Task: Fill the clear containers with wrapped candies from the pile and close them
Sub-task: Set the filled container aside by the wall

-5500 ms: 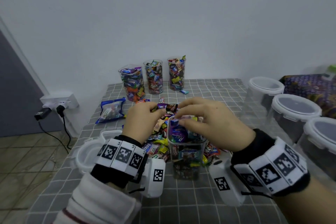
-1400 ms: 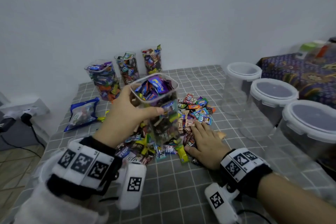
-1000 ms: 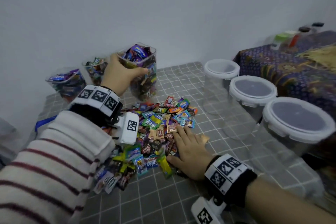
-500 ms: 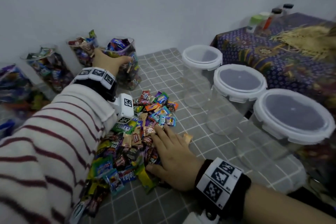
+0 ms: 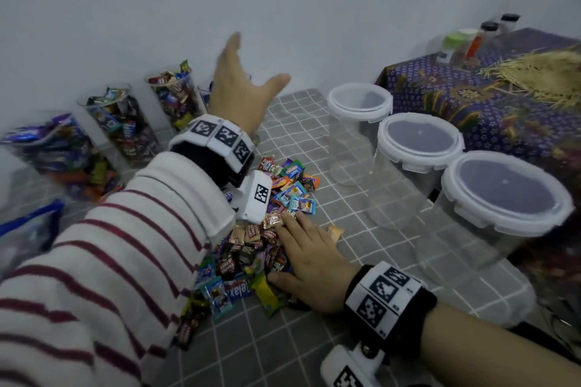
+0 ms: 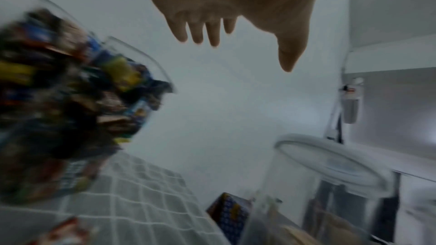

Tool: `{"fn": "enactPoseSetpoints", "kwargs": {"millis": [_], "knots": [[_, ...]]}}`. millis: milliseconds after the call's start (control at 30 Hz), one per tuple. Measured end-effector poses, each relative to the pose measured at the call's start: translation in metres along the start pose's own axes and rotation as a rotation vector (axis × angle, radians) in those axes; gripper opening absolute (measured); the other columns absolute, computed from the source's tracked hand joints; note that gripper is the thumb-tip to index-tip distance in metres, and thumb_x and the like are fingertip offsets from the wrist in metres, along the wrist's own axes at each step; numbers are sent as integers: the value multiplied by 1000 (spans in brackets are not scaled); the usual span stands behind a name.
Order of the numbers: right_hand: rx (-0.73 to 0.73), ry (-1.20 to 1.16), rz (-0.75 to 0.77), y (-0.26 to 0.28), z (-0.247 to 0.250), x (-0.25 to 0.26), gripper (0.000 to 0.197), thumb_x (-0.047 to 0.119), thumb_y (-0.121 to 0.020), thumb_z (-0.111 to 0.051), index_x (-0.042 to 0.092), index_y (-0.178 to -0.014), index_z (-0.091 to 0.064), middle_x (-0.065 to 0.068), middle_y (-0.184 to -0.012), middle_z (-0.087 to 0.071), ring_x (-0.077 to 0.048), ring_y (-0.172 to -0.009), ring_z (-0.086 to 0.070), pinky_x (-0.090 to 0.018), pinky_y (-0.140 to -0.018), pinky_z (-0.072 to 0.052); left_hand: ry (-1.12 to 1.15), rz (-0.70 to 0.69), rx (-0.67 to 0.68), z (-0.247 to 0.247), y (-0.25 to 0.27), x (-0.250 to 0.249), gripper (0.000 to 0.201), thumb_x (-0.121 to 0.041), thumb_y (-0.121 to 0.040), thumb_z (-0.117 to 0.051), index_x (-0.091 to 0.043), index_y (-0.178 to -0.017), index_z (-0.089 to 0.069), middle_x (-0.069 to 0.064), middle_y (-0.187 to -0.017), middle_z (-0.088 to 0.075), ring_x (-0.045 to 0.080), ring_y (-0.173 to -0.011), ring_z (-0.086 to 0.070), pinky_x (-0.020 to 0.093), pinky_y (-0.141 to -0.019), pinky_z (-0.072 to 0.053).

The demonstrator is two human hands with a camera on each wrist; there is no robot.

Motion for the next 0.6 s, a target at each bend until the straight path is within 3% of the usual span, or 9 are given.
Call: {"fn": "enactPoseSetpoints", "kwargs": {"millis": [200, 300, 333, 433, 600], "knots": [[-13, -19, 7, -2, -2, -2, 80, 57, -93, -36, 15, -151, 1, 0, -158, 11, -20, -144, 15, -37, -115, 9, 46, -18, 482, -38, 11, -43, 98, -44, -73, -76, -14, -149, -21, 2, -153, -31, 14, -137, -32, 27, -108, -25], [-44, -13, 30, -4, -6, -4, 93, 70, -76, -17, 17, -151, -2, 1, -158, 3, -19, -144, 8, -37, -115, 6, -14, -17, 623, -54, 15, -50, 102, -45, -73, -76, -12, -150, -18, 4, -153, -30, 18, -138, -32, 31, -110, -27], [-54, -13, 36, -5, -6, -5, 93, 70, -76, -17, 17, -151, -3, 2, -158, 0, -19, -144, 5, -37, -115, 5, -23, -8, 647, -58, 16, -51, 102, -44, -73, -76, -12, -150, -17, 5, -154, -29, 19, -138, -32, 31, -110, -26], [-71, -33, 42, -4, -6, -5, 78, 57, -92, -38, 18, -151, -4, 1, -158, -4, -18, -143, 1, -36, -115, 5, -38, 6, 668, -67, 18, -51, 100, -43, -74, -76, -9, -149, -19, 6, -152, -32, 21, -137, -34, 26, -105, -27], [-89, -45, 50, -2, -4, -5, 77, 53, -93, -42, 18, -151, -6, 0, -156, -11, -18, -141, -7, -33, -114, 2, 32, 48, 615, -69, 20, -47, 88, -39, -70, -81, -11, -140, -36, 3, -135, -50, 18, -121, -49, 25, -95, -38]]}}
Point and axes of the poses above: each hand's wrist, its own y-axis away from the middle knuckle, its own z-axis out of the back of the hand, x = y × z, the point moved 1 cm from there along -y, towards the middle knuckle
